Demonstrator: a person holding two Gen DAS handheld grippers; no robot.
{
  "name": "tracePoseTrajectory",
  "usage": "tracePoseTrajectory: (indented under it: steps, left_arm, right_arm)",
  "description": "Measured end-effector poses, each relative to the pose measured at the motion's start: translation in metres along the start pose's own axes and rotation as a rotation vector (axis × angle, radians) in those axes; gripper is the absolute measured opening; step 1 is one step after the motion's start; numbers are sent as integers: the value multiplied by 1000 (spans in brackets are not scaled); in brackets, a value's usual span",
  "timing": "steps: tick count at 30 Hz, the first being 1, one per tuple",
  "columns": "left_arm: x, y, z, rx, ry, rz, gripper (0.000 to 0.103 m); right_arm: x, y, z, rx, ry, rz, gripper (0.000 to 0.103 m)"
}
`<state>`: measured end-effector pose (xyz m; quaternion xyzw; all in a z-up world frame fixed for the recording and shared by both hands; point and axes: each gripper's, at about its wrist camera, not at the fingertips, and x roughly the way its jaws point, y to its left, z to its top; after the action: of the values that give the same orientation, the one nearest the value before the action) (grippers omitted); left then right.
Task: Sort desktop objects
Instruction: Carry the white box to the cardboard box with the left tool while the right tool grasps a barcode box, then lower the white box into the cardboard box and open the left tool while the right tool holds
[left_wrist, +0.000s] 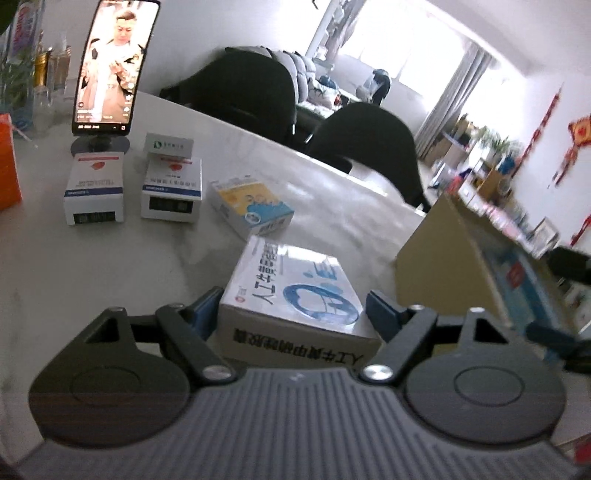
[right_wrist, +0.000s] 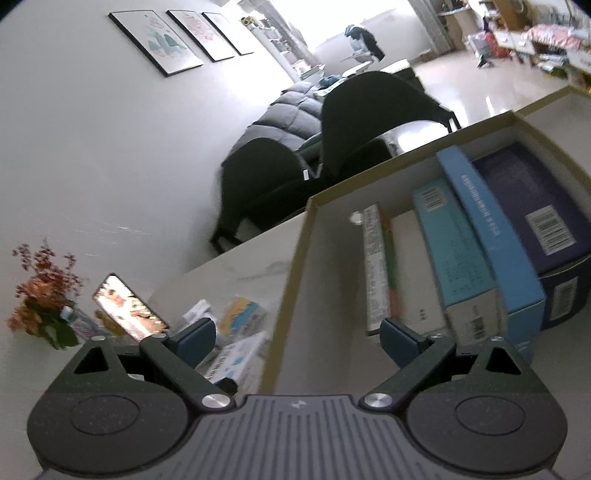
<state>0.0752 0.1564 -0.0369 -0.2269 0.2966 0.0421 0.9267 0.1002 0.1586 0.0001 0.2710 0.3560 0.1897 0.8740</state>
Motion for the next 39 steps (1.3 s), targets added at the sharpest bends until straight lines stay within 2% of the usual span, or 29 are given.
tracePoseTrajectory:
  steps: [8, 13, 20, 28, 39]
  left_arm:
    - [-18, 4, 10, -83, -59, -37, 82]
    - [-35, -4, 15, -78, -105, -75, 82]
    - [-55, -21, 19, -47, -148, -151, 82]
    - [-65, -42, 18, -1, -147, -248, 82]
    - [-57, -55, 12, 46, -118, -335, 82]
  right_arm:
    - [-3, 7, 2, 39, 44, 93, 96]
    - [-4, 12, 3, 63, 72, 152, 95]
    - [-8, 19, 7, 92, 54, 223, 88]
    - [-5, 11, 11, 180, 104, 308, 83]
    - [-4, -2, 13, 272, 153, 388, 64]
